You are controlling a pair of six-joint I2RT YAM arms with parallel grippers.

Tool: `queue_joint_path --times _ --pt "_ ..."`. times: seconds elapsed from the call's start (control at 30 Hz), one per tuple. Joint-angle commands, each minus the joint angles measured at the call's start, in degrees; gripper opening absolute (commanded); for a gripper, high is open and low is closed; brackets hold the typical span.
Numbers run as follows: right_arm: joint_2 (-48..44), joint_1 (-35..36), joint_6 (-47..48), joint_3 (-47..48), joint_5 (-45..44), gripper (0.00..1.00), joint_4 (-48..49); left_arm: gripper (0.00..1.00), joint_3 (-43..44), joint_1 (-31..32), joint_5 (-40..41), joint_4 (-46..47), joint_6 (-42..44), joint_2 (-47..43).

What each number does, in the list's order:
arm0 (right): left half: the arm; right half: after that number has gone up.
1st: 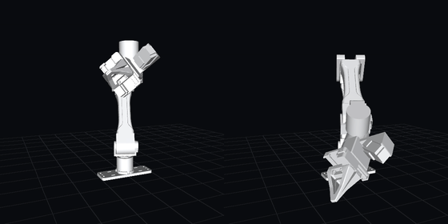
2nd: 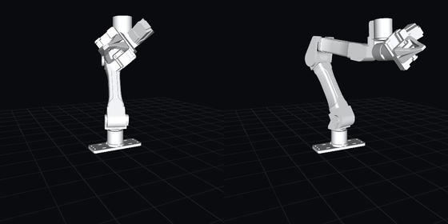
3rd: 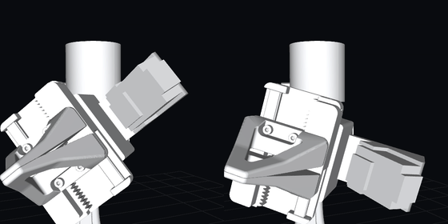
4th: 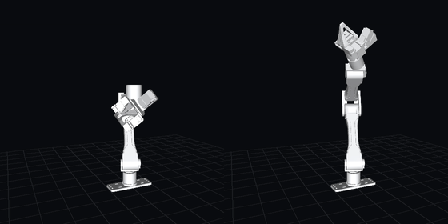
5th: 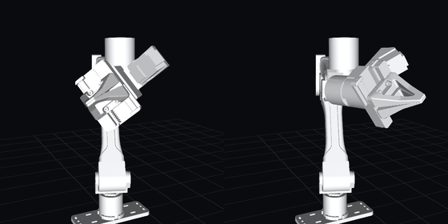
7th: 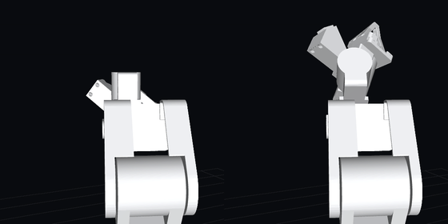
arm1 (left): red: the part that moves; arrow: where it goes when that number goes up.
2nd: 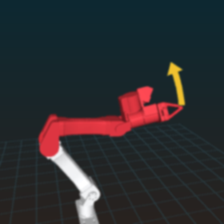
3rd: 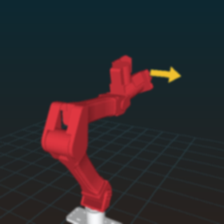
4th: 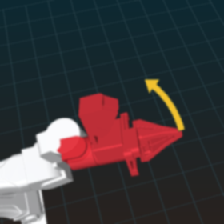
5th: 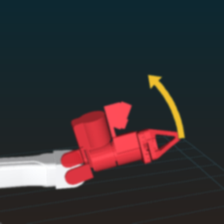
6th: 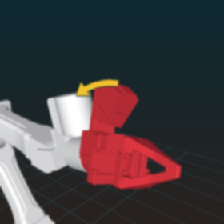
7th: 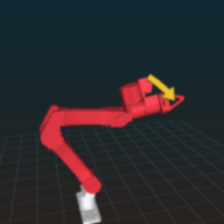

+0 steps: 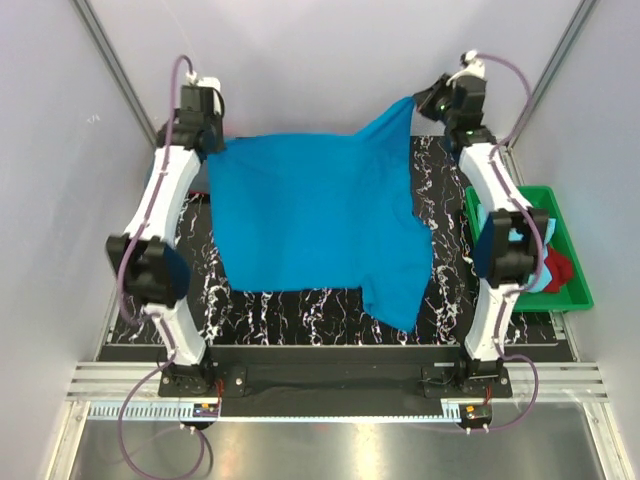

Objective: Fold and stack the t-shirts
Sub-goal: Flatten the tshirt out

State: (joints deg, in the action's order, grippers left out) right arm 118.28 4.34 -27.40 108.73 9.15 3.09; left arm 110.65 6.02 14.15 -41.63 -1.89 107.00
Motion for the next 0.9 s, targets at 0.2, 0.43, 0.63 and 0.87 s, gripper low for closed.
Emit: queue_joint_path --times 0.2,0.43,0.63,0.87 --pt "-34.41 -0.21 3.31 -2.28 -3.17 0.0 -13.19 0.0 0.19 3.82 -0.96 1.99 0.31 -30.52" --pt "-52.88 -0.12 3.76 -6.08 -0.71 0.0 -21.18 0.0 -5.62 4.17 -1.67 0.94 -0.74 -47.21" --pt "-62.81 -0.12 2.35 -5.19 -1.24 0.0 -26.73 0.0 0.26 4.17 -5.01 -3.63 -1.97 -51.71" --pt "-63.0 -0.12 3.39 0.95 -2.9 0.0 -28.41 0.0 5.01 4.17 -7.12 -6.71 -2.24 -50.84"
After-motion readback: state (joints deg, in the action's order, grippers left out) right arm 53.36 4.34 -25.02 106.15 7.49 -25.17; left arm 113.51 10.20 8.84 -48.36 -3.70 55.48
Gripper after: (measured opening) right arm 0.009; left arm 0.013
